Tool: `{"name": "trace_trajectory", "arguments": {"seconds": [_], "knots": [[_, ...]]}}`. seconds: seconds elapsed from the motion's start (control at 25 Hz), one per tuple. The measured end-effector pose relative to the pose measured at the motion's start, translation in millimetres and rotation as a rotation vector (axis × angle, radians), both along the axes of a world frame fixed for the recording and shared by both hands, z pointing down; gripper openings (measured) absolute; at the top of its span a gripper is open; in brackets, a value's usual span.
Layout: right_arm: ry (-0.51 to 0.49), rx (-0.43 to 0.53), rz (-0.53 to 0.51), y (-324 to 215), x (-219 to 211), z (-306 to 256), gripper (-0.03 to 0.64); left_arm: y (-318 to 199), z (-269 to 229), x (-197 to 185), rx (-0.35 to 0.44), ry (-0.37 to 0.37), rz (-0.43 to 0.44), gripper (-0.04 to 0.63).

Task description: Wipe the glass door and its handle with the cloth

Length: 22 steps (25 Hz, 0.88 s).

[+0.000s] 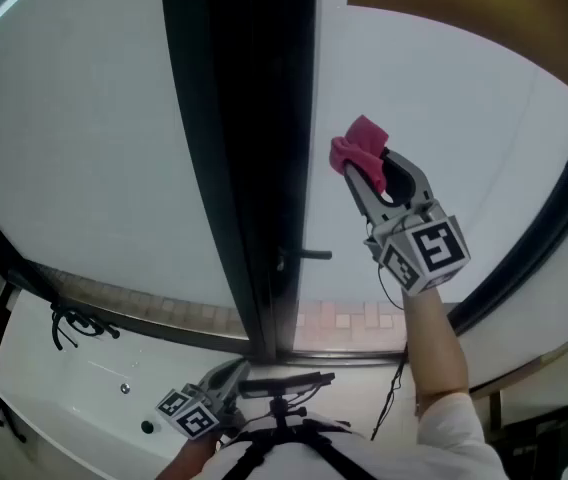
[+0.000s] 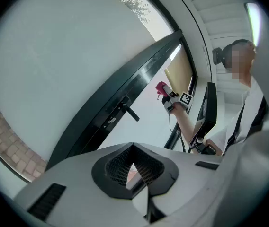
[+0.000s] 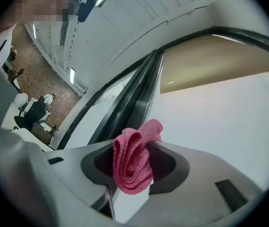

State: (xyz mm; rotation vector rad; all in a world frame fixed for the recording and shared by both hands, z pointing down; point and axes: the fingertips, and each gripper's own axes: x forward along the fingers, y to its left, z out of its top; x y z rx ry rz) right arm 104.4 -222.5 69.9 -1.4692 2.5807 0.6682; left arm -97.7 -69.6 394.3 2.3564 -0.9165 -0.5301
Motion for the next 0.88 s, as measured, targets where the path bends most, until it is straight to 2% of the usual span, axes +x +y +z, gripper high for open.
{"name": "trace_trajectory", "arguments": {"seconds": [0.2,0.48,0.88], "knots": [[-0.037,0.05,-0.007,-16.5,-13.9,-25.4,0.17,-7.8,-4.8,-12.1,0.03,0.001,-0.025,0.002],[0.023,0.144,-0.045,-22.0,-45.9,-70.0,0.17,-5.8,-6.2,-33.7,0.034,0.009,-0.079,0.002],[0.239,0.296,0.056,-39.3,-79.0,-90.7,0.172,-6.5,-8.9,-39.8,0.046,0.022,-0.099,0.002]]}}
